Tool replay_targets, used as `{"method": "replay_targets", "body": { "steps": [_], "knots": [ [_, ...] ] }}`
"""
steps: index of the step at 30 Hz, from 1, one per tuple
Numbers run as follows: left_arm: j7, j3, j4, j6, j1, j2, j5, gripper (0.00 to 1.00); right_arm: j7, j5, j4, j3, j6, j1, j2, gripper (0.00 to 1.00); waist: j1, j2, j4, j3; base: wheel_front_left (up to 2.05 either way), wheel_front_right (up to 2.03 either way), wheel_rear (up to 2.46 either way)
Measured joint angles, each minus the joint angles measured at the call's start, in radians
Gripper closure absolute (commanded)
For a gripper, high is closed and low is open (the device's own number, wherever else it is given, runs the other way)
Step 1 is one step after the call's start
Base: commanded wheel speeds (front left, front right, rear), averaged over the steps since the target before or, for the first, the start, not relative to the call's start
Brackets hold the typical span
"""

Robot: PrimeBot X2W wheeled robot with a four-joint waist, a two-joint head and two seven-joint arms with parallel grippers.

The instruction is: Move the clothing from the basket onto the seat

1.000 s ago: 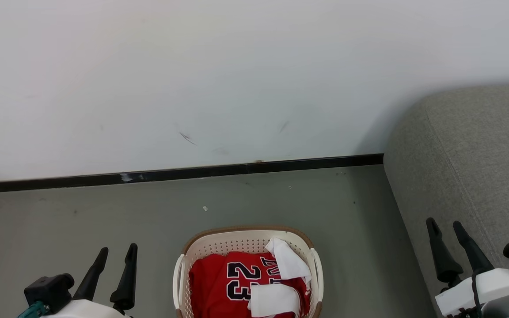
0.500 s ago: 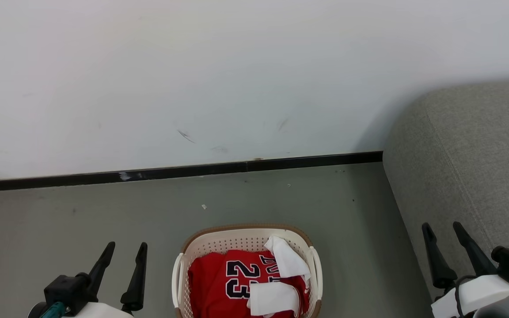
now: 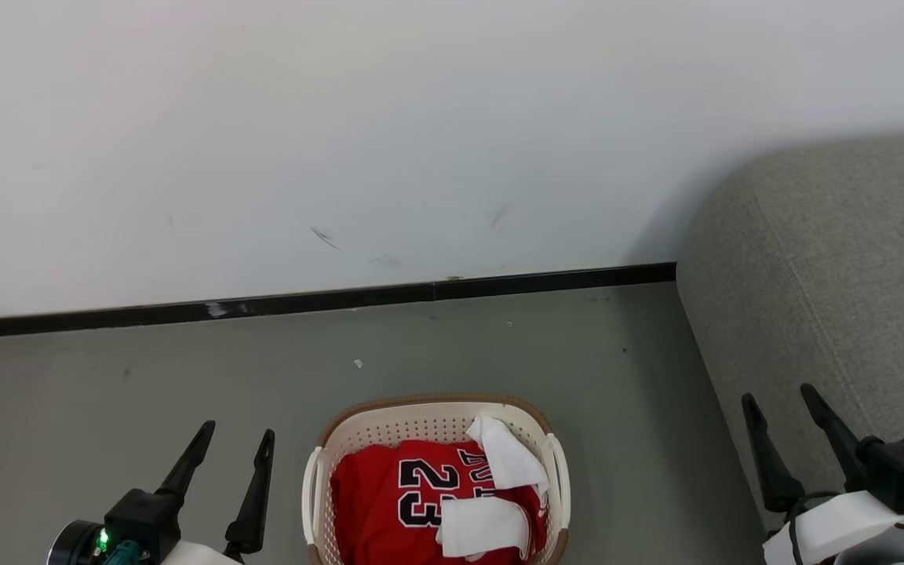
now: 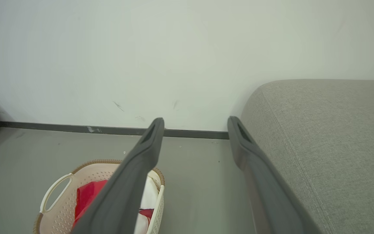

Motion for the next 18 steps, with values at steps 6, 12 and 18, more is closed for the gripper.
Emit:
{"method": "replay_targets", "body": {
  "steps": [6, 12, 18],
  "knots": [
    [0.000, 0.006, 0.000, -0.001, 0.000, -0.004, 0.008, 0.00, 0.000, 0.000, 0.000, -0.002, 0.000, 0.000, 0.005, 0.00, 0.0000, 0.0000, -0.001, 0.007, 0.00, 0.00, 0.00],
    [0.000, 0.012, 0.001, -0.009, 0.003, -0.008, 0.010, 0.00, 0.000, 0.000, -0.002, 0.001, 0.000, 0.000, 0.011, 0.00, -0.0001, 0.0000, -0.001, 0.018, 0.00, 0.00, 0.00],
    [0.000, 0.012, 0.005, -0.010, 0.004, -0.010, 0.020, 0.00, 0.000, 0.000, -0.003, 0.005, 0.000, 0.000, 0.016, 0.00, -0.0001, 0.0000, -0.003, 0.034, 0.00, 0.00, 0.00]
  ]
}}
